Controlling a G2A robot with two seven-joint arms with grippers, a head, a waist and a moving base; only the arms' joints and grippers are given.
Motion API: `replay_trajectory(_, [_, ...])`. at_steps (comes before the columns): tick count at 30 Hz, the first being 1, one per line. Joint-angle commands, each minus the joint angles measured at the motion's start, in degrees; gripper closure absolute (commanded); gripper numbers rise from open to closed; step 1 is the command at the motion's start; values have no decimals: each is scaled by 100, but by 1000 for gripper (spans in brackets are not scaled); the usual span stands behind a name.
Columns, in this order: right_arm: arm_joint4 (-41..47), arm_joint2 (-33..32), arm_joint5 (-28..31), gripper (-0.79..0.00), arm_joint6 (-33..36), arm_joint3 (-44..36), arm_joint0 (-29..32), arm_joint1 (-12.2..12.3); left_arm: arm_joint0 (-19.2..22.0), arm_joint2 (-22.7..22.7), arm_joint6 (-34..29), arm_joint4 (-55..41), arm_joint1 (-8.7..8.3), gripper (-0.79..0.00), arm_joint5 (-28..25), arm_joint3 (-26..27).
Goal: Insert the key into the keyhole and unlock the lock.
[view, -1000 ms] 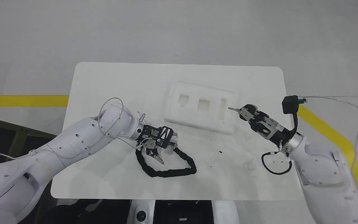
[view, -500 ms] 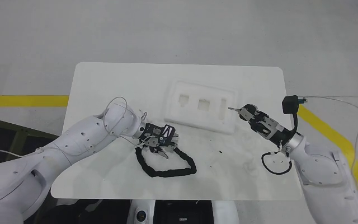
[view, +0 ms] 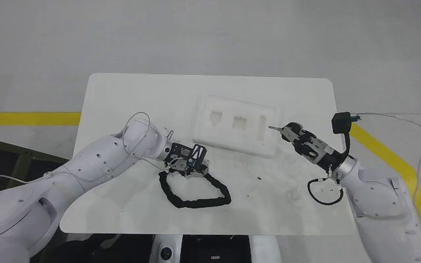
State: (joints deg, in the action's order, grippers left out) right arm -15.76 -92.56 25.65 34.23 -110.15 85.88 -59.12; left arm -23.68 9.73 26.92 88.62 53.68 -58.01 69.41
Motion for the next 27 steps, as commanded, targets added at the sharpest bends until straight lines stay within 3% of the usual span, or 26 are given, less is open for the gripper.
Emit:
replay_trajectory(1, [0,0,0,0,0,0,0,0,8,1,38,-20,-1,-83,1,0])
replay_trajectory(2, [0,0,0,0,0,0,0,0,15,1,77,-31,-2,-31,1,13])
replay_trajectory(4, [0,0,0,0,0,0,0,0,28,1,122,-19,-9,0,1,15])
replay_trajectory(15, [-35,127,-89,0,84,-171,-11,-2,164,188,225,-149,-81,0,81,125])
replay_trajectory(27, [217,762,-1205,0,1304,-1104,-365,25,-143,806,121,-569,-128,0,878,498])
